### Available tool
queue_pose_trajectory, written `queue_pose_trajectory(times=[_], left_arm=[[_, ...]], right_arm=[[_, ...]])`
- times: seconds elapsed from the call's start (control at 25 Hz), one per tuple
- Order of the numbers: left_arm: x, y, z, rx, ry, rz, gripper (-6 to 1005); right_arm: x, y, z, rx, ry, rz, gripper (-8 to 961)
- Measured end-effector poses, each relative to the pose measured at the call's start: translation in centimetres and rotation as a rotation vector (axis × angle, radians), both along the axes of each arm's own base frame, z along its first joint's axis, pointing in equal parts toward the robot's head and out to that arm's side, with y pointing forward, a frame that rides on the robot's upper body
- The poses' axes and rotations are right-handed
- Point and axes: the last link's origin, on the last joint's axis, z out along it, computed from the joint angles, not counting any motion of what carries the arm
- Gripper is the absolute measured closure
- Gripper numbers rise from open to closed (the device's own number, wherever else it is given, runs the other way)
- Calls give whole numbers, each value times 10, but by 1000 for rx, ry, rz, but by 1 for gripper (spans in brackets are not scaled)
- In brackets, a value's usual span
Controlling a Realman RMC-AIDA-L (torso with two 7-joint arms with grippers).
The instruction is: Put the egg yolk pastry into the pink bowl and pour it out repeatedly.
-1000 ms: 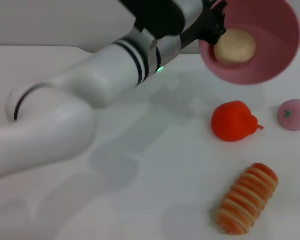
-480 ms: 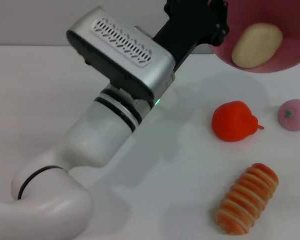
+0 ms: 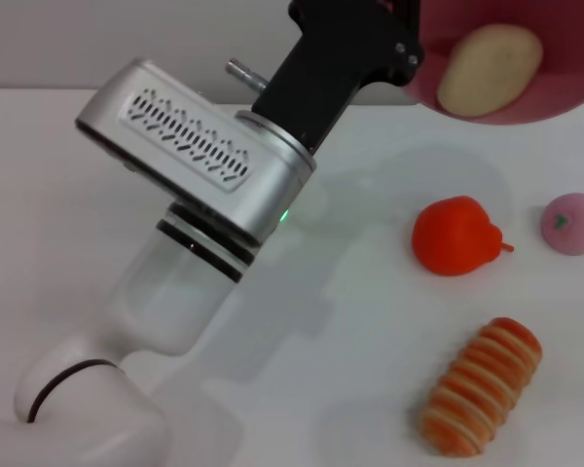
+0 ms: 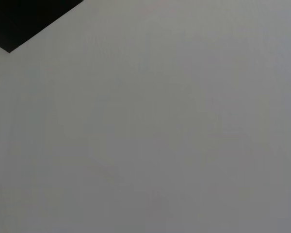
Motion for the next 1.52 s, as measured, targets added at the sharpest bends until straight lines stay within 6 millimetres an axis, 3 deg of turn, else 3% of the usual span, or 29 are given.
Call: queue_pose_trajectory(times=[0.4,0.88,1.52], left_arm=[[-4,-4,9,58,-34,-24,965],[-8,-10,33,167,-140,-58,965],[-4,-15,29,157,-117,-101,965]], right_arm=[[-4,-2,-6,3,10,11,436],[-5,-4,-6,9,6,13,435],[-9,0,-5,10,6,29,436]])
